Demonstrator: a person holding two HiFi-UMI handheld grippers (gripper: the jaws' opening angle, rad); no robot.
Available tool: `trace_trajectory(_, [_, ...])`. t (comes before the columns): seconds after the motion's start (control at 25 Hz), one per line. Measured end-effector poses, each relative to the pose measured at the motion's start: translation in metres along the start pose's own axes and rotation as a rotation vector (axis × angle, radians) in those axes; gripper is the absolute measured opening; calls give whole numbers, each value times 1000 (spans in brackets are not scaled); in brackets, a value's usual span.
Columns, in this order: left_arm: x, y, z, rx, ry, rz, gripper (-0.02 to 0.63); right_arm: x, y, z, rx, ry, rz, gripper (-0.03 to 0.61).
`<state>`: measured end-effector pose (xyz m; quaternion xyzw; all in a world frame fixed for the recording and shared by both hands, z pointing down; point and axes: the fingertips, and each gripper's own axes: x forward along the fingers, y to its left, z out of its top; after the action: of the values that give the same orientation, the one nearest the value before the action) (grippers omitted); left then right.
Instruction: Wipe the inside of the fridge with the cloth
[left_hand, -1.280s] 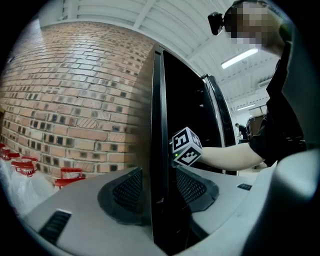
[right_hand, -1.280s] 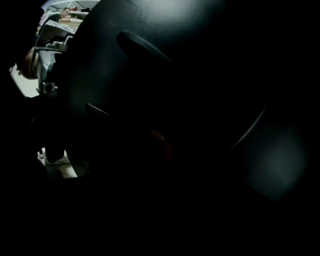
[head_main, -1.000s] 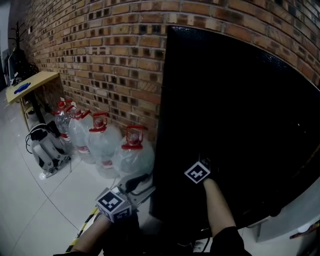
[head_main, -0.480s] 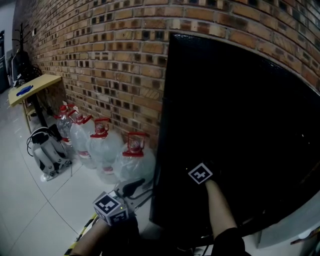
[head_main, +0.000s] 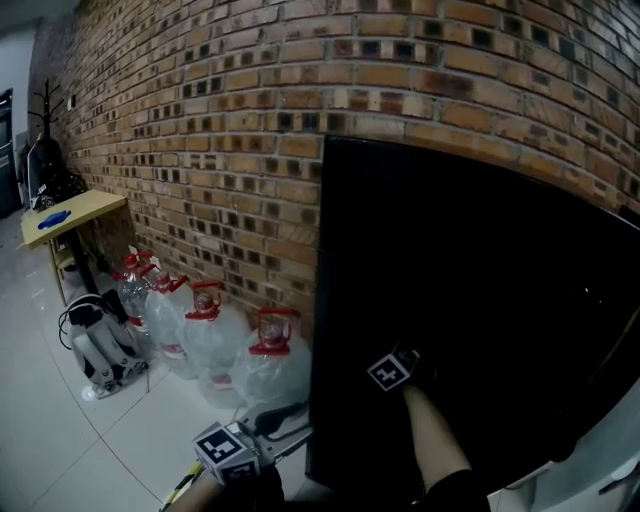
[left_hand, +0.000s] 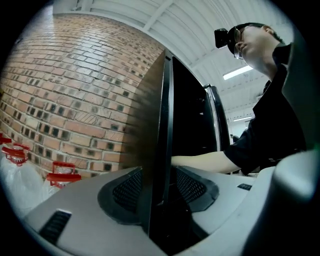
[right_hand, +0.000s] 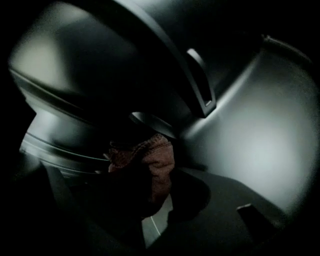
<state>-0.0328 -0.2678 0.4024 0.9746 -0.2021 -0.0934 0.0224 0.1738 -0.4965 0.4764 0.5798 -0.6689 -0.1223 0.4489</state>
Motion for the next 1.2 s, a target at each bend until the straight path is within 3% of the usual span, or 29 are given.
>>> trace_trajectory(0.08, [3,-9,4,11,-11,-31,216,-3,-5,1,12,-13,-10,75])
trace_trajectory(0.24, [3,-17,12,24,-32,-10,216,-34,-14,4,95,-88,-54,75])
trace_trajectory(0.52, [-21,-27,24,54,-43,11,216,-133,-28,14,397,-363,-138,76])
trace_trajectory(0.72, [-62,-41,43,28,-96,103,216,-222,0,16,616,-623,-6,75])
trace_trajectory(0.84, [-94,-50,52,52,-128,184,216,-270,19,19,681,-727,73,75])
trace_trajectory(1.2, [-221,-87,59,162,-149,494,216,-365,133,48,610,-954,357,72])
